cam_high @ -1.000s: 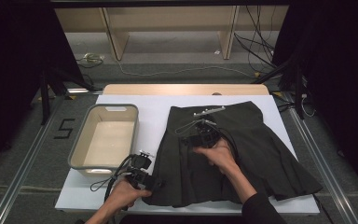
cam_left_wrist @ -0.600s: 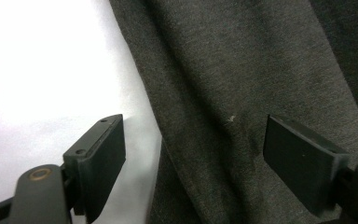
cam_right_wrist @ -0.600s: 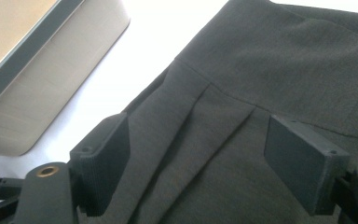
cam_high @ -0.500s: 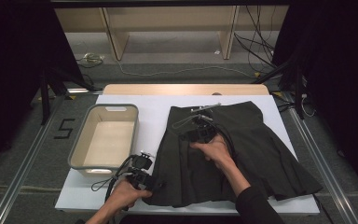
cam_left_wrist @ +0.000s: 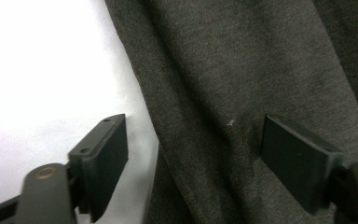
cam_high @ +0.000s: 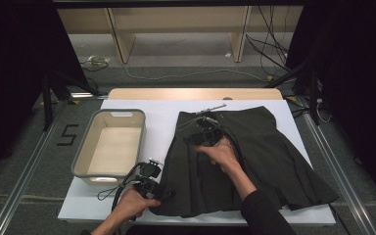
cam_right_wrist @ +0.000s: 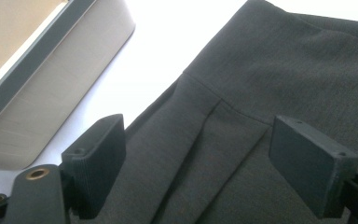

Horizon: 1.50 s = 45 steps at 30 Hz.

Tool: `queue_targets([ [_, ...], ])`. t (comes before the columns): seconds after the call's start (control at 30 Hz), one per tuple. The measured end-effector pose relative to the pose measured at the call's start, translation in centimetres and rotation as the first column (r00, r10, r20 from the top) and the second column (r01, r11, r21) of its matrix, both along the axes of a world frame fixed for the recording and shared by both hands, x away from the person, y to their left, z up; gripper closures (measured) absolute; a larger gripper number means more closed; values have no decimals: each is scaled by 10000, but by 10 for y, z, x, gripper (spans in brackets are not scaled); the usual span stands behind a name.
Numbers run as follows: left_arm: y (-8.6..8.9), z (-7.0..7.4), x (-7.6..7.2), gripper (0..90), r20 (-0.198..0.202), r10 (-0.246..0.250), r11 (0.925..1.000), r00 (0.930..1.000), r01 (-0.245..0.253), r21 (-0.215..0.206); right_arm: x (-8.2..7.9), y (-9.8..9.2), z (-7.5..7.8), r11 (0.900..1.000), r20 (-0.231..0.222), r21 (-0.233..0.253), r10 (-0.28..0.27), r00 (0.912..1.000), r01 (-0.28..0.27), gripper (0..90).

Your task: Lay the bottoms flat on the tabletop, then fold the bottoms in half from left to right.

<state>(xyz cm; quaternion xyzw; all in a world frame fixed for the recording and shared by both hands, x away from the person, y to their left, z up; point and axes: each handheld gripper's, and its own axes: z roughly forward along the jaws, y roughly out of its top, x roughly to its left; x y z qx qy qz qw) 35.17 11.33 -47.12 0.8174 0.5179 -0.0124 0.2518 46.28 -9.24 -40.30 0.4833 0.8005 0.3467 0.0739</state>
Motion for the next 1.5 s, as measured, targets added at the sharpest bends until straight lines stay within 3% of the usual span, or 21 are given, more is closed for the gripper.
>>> queue_targets([
  [0.13, 1, 1, -1, 373, 10, -123, 9999, 9999, 124, -120, 1, 0, 0, 10000, 9, -29, -25, 10000, 25, 197],
  [0.27, -1, 1, -2, 575, 132, -341, 9992, 9993, 343, -195, 2, 0, 0, 10000, -7, -75, -6, 10000, 6, 197],
  [0.37, 0, 3, -3, 742, 94, -336, 9980, 9994, 341, -538, 4, 0, 0, 9999, -28, -76, -72, 10000, 72, 198],
  [0.47, 2, 7, -4, 829, 204, -284, 9960, 9994, 300, -847, 5, 0, 0, 9999, -42, -151, -52, 10000, 52, 198],
  [0.77, 1, 25, -9, 841, 535, -204, 9839, 9984, 295, -1762, 10, 6, -1, 9997, -74, -239, -62, 10000, 60, 202],
  [1.03, -10, 43, -13, 842, 854, -292, 9661, 9959, 501, -2534, 11, 11, -1, 9995, -109, -324, 6, 9999, -9, 208],
  [1.5, -34, 61, -18, 841, 1248, -593, 9451, 9904, 959, -3123, 16, 20, -1, 9990, -254, -421, 138, 9996, -149, 219],
])
